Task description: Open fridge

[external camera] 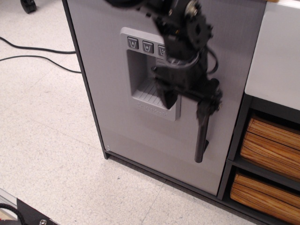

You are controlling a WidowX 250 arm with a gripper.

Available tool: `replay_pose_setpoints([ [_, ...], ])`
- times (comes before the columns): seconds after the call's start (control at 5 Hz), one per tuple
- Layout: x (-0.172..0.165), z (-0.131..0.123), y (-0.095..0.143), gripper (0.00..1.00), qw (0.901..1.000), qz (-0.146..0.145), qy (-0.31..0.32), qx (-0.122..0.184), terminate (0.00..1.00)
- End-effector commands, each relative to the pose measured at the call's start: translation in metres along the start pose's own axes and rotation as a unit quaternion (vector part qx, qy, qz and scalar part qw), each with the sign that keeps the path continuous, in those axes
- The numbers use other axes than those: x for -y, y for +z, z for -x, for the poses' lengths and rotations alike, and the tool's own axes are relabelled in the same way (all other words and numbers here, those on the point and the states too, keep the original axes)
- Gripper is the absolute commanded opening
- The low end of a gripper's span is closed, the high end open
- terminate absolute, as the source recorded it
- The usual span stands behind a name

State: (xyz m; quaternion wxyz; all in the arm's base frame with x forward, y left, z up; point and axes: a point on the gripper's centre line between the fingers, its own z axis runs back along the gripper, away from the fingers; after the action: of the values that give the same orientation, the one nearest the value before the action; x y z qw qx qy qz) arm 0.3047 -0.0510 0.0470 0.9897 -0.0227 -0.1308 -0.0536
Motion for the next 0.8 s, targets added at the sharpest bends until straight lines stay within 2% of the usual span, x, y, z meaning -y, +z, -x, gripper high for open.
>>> replay_pose_setpoints([
  [0.0, -0.002, -0.041, 0.006, 1.00, 0.9975, -0.018, 0.038, 0.057, 0.00],
  [0.2, -0.002, -0.054, 0.002, 1.00, 0.9951, -0.023, 0.049, 0.083, 0.00],
  [0.4, 0.003, -0.060, -0.006, 1.00, 0.9952, -0.030, 0.046, 0.081, 0.00],
  [0.6, 0.005, -0.063, -0.006, 0.00, 0.9939, -0.034, 0.049, 0.093, 0.00],
])
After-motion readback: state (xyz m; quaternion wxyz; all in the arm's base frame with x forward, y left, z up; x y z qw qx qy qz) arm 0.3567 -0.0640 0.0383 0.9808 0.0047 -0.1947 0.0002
